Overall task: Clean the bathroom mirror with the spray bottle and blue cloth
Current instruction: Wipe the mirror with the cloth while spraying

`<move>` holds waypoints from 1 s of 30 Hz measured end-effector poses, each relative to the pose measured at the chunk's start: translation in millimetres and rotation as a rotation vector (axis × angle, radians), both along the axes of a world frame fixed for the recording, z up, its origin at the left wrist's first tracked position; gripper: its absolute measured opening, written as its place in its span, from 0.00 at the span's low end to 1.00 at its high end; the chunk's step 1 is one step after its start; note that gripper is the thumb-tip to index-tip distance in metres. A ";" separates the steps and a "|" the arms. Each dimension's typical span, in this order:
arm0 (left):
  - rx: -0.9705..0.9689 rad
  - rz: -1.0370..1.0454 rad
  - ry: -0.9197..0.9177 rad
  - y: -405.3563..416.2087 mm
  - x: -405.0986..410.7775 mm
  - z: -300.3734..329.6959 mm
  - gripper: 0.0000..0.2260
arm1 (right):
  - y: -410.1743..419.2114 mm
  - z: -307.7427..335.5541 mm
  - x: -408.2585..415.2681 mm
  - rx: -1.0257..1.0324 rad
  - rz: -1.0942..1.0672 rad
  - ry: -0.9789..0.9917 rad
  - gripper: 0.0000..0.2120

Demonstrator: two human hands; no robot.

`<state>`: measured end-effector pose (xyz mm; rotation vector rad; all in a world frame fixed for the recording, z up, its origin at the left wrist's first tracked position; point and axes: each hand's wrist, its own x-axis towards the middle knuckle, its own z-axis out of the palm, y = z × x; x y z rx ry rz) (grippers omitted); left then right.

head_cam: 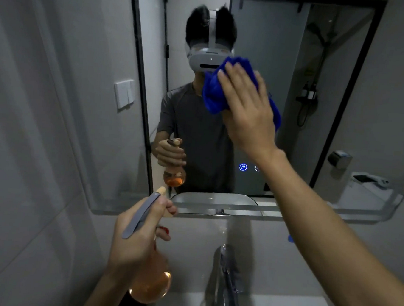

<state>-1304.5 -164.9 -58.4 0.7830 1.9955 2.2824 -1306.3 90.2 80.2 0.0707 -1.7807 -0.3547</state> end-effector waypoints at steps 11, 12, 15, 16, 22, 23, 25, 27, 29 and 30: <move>0.047 -0.011 0.009 9.7 11.9 2.4 0.14 | -20.2 -198.0 6.5 0.126 0.074 -0.342 0.27; 0.040 0.005 0.022 10.4 15.2 2.7 0.14 | -18.9 -215.7 8.3 0.181 0.057 -0.413 0.28; 0.020 0.044 0.040 7.8 23.3 4.8 0.13 | -17.5 -237.9 11.4 0.266 0.032 -0.494 0.28; 0.008 0.059 0.043 6.7 24.4 5.0 0.12 | -16.7 -236.5 12.0 0.273 0.037 -0.505 0.27; 0.043 0.102 -0.081 0.1 20.7 11.3 0.09 | -0.8 -186.4 15.2 0.240 0.091 -0.467 0.26; 0.045 0.102 -0.086 -3.1 18.6 12.2 0.09 | -0.3 -167.4 14.9 0.217 0.096 -0.420 0.24; 0.040 0.113 -0.093 -13.1 10.9 11.6 0.10 | -2.1 -119.9 11.6 0.171 0.104 -0.309 0.23; 0.064 0.112 -0.145 -23.3 2.1 10.9 0.10 | -5.0 -72.0 4.3 0.091 0.091 -0.177 0.24; 0.086 0.104 -0.186 -34.9 -8.6 10.0 0.09 | -11.7 -34.9 -3.3 -0.014 0.071 -0.070 0.27; 0.086 0.099 -0.199 -40.3 -14.9 9.1 0.09 | -15.2 -22.5 -6.6 -0.055 0.063 -0.035 0.28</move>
